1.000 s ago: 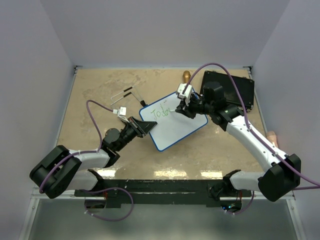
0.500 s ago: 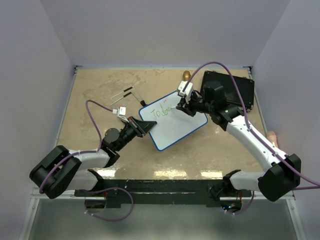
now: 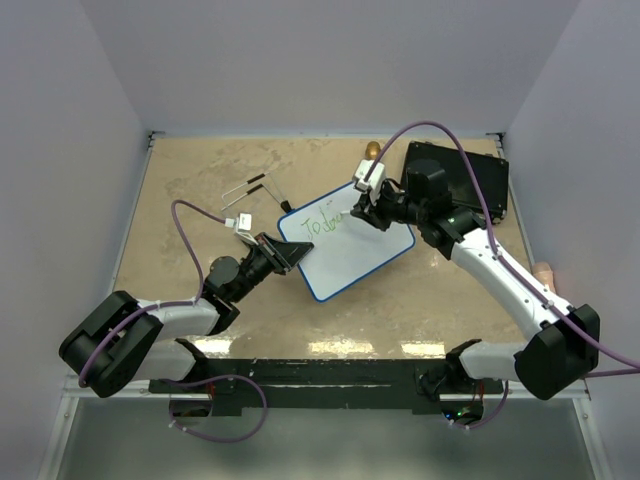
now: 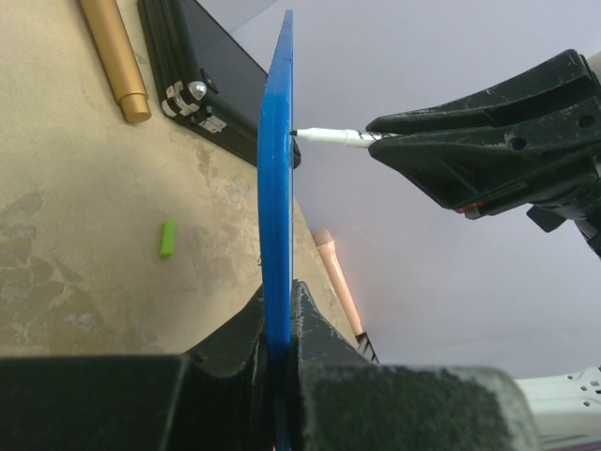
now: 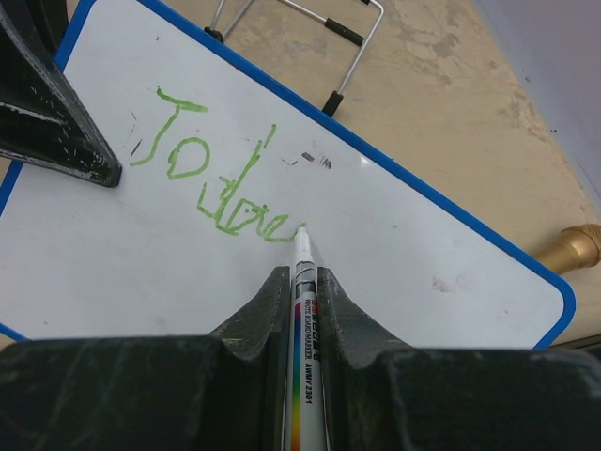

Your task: Write a sentence on the whiteboard

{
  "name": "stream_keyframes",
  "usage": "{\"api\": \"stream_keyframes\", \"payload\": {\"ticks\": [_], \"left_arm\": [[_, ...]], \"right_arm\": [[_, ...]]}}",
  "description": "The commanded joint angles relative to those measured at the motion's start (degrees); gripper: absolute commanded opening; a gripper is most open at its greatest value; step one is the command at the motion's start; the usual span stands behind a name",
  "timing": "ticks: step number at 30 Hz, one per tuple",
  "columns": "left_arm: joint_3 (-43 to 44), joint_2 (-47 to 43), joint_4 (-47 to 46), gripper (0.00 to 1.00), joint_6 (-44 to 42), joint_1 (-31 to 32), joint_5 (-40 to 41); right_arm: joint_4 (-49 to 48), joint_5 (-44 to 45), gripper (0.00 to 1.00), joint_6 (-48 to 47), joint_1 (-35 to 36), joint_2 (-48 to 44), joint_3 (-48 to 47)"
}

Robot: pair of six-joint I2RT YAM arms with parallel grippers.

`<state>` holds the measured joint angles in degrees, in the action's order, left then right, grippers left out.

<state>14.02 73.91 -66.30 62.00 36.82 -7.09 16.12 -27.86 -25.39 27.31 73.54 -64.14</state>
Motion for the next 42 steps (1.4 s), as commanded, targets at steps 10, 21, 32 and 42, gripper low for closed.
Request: {"api": "stream_keyframes", "payload": {"ticks": [10,21,32,42], "left_arm": [[1.3,-2.7,-42.3,0.00,1.9,-0.3,-0.6],[1.6,-1.9,-42.3,0.00,1.8,-0.3,-0.6],[1.7,-1.8,-42.4,0.00,1.9,-0.3,-0.8],[0.9,-2.5,-42.3,0.00,1.9,-0.5,-0.6]], "right_arm": [[8.2,-2.5,0.00,-5.1,-0.2,-2.1,1.3],[10.6,-6.1,0.00,-6.2,0.6,-2.3,1.6],[5.5,-4.3,0.00,-2.3,1.4,-0.9,-0.5],[1.4,-0.5,0.00,1.7,-1.6,-2.3,-1.9]]}}
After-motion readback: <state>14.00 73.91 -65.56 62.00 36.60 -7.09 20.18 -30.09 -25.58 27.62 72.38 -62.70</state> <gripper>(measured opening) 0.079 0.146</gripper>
